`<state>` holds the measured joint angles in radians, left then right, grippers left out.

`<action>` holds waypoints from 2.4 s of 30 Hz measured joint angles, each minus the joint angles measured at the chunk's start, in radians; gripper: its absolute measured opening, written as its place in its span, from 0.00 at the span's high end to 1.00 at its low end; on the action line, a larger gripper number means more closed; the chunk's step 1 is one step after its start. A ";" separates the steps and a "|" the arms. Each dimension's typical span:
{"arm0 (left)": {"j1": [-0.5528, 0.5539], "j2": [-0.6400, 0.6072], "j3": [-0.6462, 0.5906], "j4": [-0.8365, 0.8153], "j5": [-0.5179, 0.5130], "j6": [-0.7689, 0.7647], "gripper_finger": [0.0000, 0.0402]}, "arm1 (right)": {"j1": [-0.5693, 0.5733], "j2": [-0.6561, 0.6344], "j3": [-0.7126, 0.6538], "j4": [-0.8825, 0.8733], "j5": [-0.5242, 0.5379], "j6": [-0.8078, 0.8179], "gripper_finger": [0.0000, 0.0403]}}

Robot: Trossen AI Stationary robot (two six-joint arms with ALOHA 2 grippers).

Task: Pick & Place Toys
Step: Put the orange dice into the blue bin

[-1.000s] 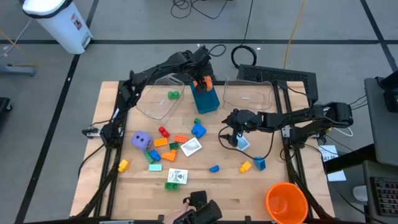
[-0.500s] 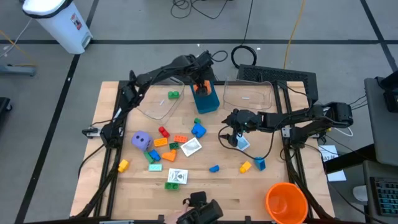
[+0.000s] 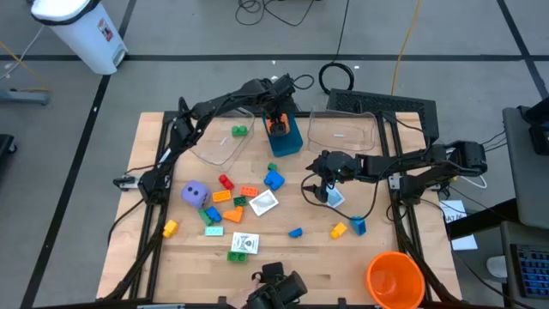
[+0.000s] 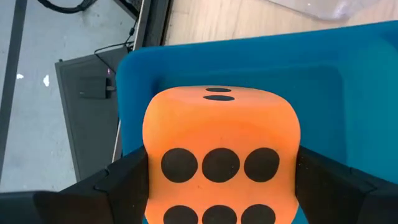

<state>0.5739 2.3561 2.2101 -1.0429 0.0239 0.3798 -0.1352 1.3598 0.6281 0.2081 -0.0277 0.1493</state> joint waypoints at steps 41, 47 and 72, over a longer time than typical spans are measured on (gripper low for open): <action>0.002 0.005 -0.001 0.031 -0.016 0.002 0.03 | 0.000 0.000 0.000 0.000 0.000 0.000 0.08; -0.001 0.004 0.000 0.031 -0.052 0.005 0.05 | 0.000 0.000 0.000 0.000 0.000 0.000 0.08; -0.007 -0.035 0.003 -0.037 -0.068 0.018 0.06 | 0.000 0.000 -0.001 -0.001 0.000 0.006 0.08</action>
<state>0.5671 2.3215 2.2131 -1.0797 -0.0443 0.3981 -0.1356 1.3602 0.6273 0.2068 -0.0275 0.1557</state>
